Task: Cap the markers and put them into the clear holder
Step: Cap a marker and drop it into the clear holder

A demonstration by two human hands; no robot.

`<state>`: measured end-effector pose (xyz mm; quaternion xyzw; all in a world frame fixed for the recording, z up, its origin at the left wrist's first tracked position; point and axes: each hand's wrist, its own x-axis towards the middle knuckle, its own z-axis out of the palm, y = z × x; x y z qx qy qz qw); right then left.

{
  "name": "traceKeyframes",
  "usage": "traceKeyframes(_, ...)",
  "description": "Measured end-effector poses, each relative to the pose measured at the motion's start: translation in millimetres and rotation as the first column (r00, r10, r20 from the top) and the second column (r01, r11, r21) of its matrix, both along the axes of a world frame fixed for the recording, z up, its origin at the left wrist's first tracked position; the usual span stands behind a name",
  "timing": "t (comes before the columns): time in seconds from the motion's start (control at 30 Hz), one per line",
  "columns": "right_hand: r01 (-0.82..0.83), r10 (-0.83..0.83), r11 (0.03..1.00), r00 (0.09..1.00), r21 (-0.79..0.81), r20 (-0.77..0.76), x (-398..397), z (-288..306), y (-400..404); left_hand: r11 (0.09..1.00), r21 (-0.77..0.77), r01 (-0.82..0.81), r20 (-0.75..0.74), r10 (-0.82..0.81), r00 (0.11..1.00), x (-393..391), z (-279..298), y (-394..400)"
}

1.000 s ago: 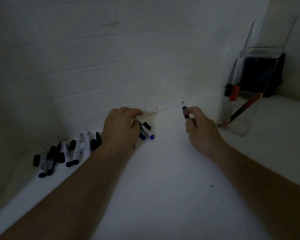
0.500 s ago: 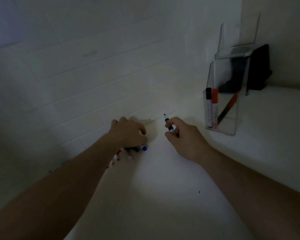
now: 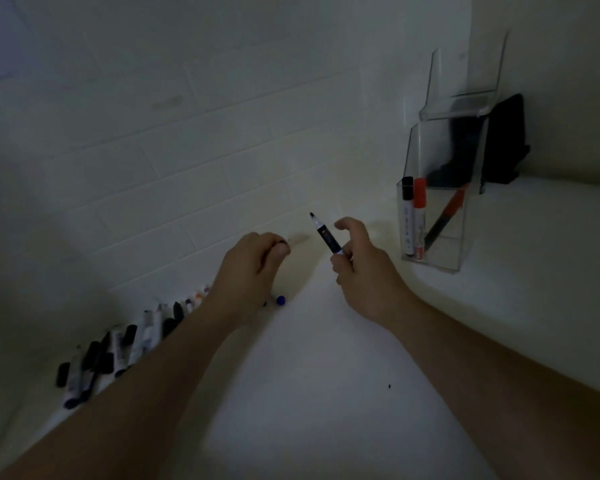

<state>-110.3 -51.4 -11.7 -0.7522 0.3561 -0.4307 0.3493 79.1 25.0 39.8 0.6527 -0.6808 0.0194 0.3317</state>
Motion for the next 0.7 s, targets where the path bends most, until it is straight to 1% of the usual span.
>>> traceKeyframes(0.03, 0.008, -0.008, 1.000, 1.000, 0.007, 0.006, 1, -1, -1, 0.999, -0.034, -0.002, -0.026, 0.001, 1.000, 0, -7, 7)
traceKeyframes(0.1, 0.031, -0.032, 0.999, 0.999, -0.032, -0.041, 1, -3, -3, 0.997, -0.071, -0.042, -0.088, 0.036, 0.996, 1, -19, 18)
traceKeyframes(0.2, 0.053, -0.069, 0.989, 0.991, -0.136, -0.114, 3, -2, -4, 0.991, -0.065, -0.113, -0.228, 0.096, 0.969, 6, -24, 23)
traceKeyframes(0.23, 0.052, -0.073, 0.985, 0.989, -0.164, -0.128, 3, -1, -2, 0.990, -0.061, -0.129, -0.239, 0.111, 0.965, 9, -25, 23)
traceKeyframes(0.33, 0.035, -0.075, 0.974, 0.982, -0.225, -0.174, 3, -2, 1, 0.988, -0.026, -0.150, -0.161, 0.144, 0.976, 17, -26, 21)
traceKeyframes(0.43, 0.027, -0.077, 0.966, 0.980, -0.258, -0.186, 4, -2, 2, 0.989, -0.006, -0.150, -0.151, 0.147, 0.978, 20, -27, 19)
traceKeyframes(0.53, 0.034, -0.085, 0.960, 0.981, -0.280, -0.174, 5, -2, 3, 0.991, -0.021, -0.133, -0.144, 0.129, 0.981, 20, -26, 19)
traceKeyframes(0.7, 0.032, -0.100, 0.950, 0.974, -0.312, -0.203, 5, -5, 3, 0.995, -0.047, -0.084, -0.104, 0.079, 0.991, 21, -30, 17)
